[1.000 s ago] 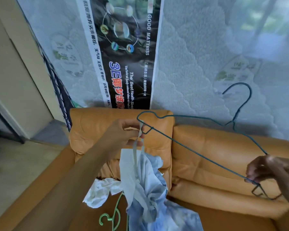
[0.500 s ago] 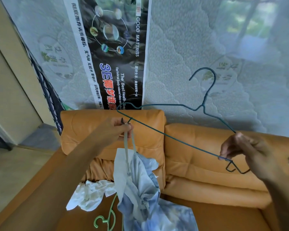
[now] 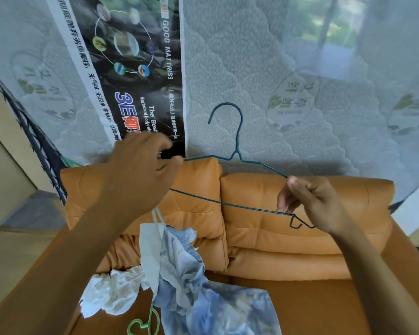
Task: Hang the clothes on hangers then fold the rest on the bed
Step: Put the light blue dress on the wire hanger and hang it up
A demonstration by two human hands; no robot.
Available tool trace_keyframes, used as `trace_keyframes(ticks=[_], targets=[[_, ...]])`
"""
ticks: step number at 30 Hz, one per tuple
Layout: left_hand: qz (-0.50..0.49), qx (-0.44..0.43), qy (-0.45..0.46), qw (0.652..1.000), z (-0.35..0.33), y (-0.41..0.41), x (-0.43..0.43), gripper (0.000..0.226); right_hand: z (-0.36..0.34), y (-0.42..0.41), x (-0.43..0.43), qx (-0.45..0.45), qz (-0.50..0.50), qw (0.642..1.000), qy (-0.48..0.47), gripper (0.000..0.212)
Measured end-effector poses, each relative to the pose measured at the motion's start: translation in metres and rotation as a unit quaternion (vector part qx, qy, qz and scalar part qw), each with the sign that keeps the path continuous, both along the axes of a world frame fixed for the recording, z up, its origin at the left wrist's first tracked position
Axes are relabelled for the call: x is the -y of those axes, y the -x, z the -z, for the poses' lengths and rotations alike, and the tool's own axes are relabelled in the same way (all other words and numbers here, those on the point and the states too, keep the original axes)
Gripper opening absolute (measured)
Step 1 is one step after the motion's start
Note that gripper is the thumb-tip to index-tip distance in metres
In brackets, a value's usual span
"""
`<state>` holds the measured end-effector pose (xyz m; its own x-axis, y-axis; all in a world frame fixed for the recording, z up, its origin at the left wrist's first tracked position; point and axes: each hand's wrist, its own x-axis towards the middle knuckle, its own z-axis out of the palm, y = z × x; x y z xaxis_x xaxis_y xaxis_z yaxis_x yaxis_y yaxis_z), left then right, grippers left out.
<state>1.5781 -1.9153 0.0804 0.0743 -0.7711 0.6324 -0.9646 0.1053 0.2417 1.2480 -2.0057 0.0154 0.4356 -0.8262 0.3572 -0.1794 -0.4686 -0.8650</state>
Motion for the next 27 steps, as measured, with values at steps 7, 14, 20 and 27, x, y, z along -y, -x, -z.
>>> trace_keyframes(ticks=[7,14,20,27], targets=[[0.164,0.019,-0.113,0.980,0.015,0.015,0.060,0.055,-0.002,0.002,0.014,-0.044,0.066,0.993,0.091,0.062],[0.186,0.085,-0.115,0.972,-0.018,0.028,0.069,0.064,0.085,0.014,0.020,0.247,0.354,0.901,0.040,0.019],[0.231,0.128,-0.115,0.958,-0.041,0.047,0.060,0.058,0.238,-0.082,-0.013,-0.017,0.148,0.915,-0.376,0.069],[0.228,0.138,-0.103,0.958,-0.061,0.043,0.051,0.058,0.312,-0.116,-0.049,-0.094,0.024,0.892,-0.441,0.057]])
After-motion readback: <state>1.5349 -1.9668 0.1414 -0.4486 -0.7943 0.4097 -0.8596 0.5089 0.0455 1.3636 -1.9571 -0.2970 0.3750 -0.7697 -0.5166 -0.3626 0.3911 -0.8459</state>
